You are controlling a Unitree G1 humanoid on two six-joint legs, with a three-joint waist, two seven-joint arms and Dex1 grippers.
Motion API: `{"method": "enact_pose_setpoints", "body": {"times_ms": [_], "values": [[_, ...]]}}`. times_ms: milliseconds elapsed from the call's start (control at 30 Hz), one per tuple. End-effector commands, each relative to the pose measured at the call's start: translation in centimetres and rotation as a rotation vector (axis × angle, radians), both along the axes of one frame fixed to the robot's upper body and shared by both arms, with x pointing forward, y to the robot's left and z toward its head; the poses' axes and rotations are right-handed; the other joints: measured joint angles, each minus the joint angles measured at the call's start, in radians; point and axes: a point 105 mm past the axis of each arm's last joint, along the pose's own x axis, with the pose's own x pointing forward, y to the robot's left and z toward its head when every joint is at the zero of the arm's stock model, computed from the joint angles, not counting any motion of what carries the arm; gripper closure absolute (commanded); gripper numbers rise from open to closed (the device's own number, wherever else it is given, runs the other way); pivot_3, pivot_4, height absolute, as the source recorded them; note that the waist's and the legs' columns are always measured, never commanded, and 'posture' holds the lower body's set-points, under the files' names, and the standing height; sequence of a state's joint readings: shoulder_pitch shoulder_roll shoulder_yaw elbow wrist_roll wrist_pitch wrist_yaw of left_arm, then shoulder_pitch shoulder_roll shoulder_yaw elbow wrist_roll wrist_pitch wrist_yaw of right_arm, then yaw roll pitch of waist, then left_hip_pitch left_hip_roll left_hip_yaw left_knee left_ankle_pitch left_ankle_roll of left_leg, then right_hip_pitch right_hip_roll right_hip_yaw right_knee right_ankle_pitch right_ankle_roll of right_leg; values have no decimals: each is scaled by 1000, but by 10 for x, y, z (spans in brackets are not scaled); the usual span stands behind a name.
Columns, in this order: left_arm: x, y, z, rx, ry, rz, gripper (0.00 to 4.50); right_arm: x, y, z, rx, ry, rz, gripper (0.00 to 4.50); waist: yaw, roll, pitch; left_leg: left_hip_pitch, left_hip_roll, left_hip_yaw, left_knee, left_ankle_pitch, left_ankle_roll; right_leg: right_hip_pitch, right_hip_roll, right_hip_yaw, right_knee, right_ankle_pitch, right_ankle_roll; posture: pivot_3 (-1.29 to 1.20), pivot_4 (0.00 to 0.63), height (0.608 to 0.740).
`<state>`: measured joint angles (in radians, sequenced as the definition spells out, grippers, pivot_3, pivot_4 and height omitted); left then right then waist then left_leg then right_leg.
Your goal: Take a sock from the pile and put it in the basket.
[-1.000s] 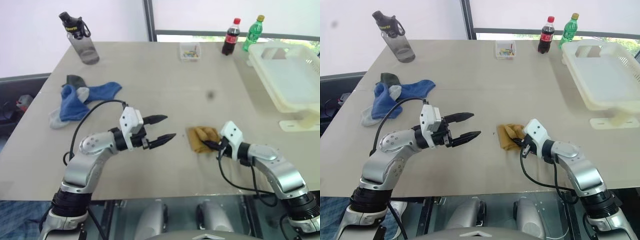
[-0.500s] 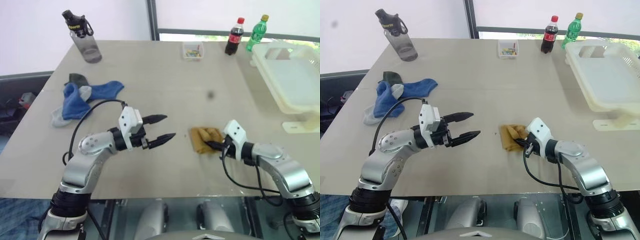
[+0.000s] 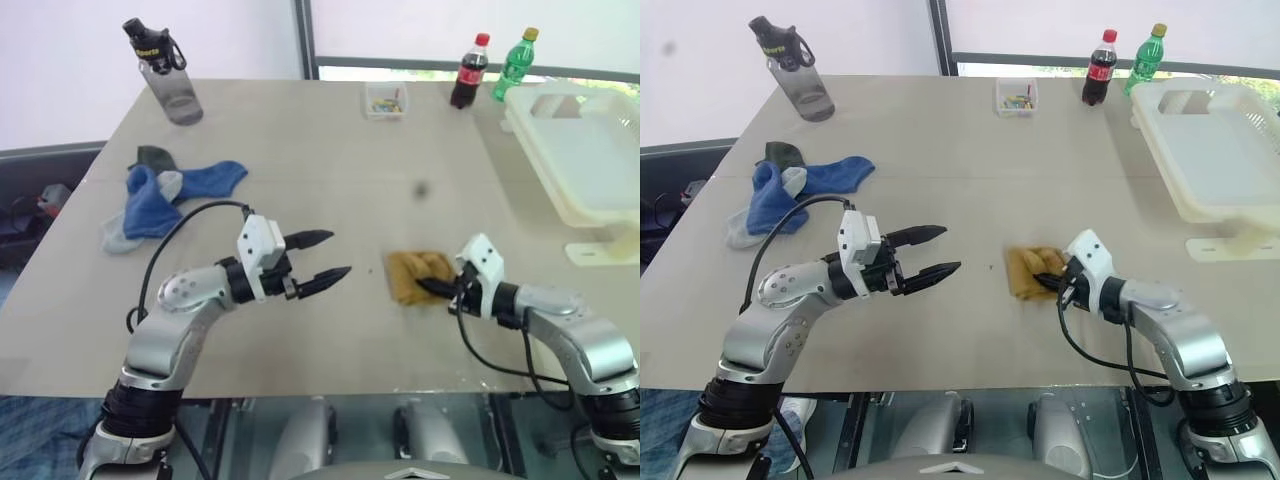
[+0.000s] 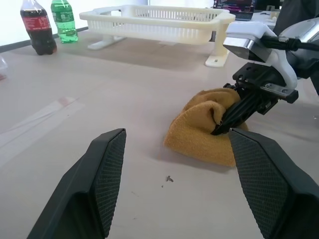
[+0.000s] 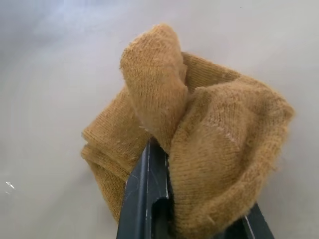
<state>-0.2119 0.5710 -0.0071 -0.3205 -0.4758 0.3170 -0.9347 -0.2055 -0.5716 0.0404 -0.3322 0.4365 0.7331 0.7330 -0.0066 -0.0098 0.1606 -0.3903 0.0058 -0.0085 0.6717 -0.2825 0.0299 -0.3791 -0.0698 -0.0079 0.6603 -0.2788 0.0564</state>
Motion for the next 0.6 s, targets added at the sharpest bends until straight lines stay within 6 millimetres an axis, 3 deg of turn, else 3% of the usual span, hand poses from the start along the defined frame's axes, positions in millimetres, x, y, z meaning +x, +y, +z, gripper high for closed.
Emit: {"method": "enact_pose_setpoints", "body": {"times_ms": [33, 167, 300, 400, 600], "values": [[-6, -1, 13, -9, -59, -16, 976, 4, -8, 45, 88, -86, -10, 4470, 0, 1, 1, 0, 0, 0, 0, 0, 0, 0, 0, 0, 0, 0, 0, 0, 150, 740], [-6, -1, 13, -12, -58, -15, 976, 1, -29, 61, 84, -49, -15, 4470, 4, 1, 1, -1, 0, -2, 0, 0, 0, 0, 0, -1, -1, 0, 0, 0, 150, 740], [-6, -1, 15, -19, -64, -15, 976, 13, -54, 77, 59, -87, -112, 4470, 5, 1, 1, -4, 0, -2, 0, 0, 0, -2, 0, -1, -2, 0, 0, 0, 150, 740], [-7, -3, 17, -36, -70, -23, 976, 28, -90, 104, 50, -142, -224, 4470, 2, 2, 2, -4, 0, -1, 0, 0, 0, -3, 0, -1, -1, 0, 0, 0, 150, 740], [-9, -6, 20, -60, -71, -42, 976, 44, -135, 135, 35, -190, -356, 4470, 2, 3, 3, -6, 0, 0, 0, 0, 0, -4, 0, -1, -1, 0, 0, 0, 150, 740]]}}
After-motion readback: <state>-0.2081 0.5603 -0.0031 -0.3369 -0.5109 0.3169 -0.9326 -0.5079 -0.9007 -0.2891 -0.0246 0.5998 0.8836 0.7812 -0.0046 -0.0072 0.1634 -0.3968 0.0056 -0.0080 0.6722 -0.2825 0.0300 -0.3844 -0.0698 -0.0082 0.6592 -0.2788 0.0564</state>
